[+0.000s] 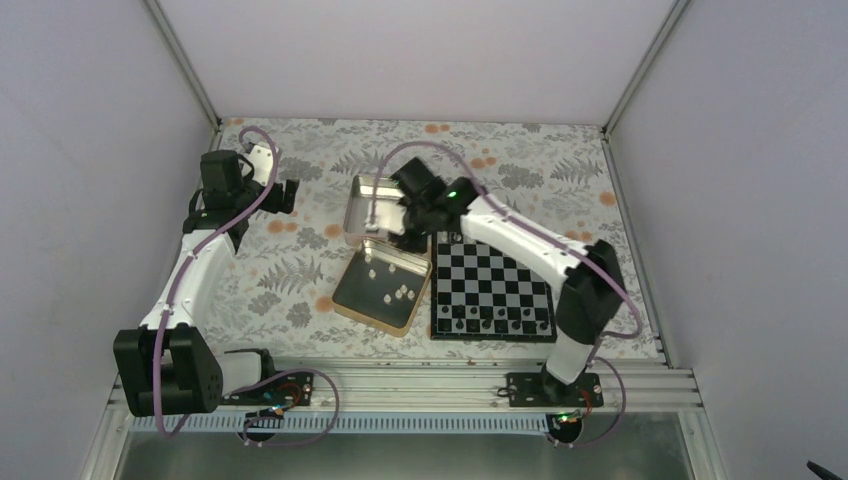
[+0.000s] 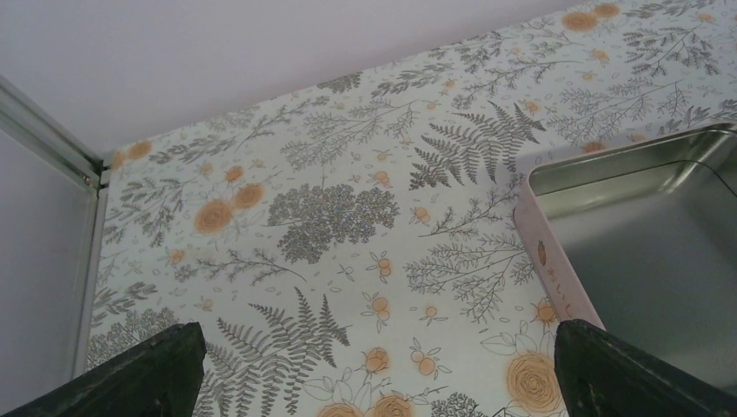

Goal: Set up the chess pieces on the board
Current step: Pick up the chess piece from the storage box, then place the chess piece on the chessboard.

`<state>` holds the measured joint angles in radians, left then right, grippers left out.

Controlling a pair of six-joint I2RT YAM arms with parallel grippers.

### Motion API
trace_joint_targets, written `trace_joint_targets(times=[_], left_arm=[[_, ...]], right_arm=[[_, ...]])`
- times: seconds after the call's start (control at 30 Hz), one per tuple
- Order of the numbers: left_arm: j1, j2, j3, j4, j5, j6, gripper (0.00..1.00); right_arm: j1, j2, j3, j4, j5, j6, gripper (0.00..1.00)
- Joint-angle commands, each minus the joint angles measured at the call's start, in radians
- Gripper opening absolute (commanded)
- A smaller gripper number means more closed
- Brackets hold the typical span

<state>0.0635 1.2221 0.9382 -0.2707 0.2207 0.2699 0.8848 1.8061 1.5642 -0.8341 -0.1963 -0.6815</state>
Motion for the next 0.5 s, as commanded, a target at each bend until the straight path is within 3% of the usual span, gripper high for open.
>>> trace_joint_targets(times=[0.0,0.2,0.47], left_arm=[[0.005,-0.003,-0.004,0.01,0.006,0.005,1.0],[0.005,0.0,0.0,0.008,0.011,0.002,1.0],[0.004,0.001,0.002,0.004,0.019,0.002,1.0]], right_arm=[[-0.121,-0.092,-0.06,-0.034,0.009,0.016,0.05],[-0.251,-0.134,-0.189,-0.006,-0.012,-0.008,0.05],[-0.31,-0.074,-0.283,0.069,-0.013,-0.015,0.06]])
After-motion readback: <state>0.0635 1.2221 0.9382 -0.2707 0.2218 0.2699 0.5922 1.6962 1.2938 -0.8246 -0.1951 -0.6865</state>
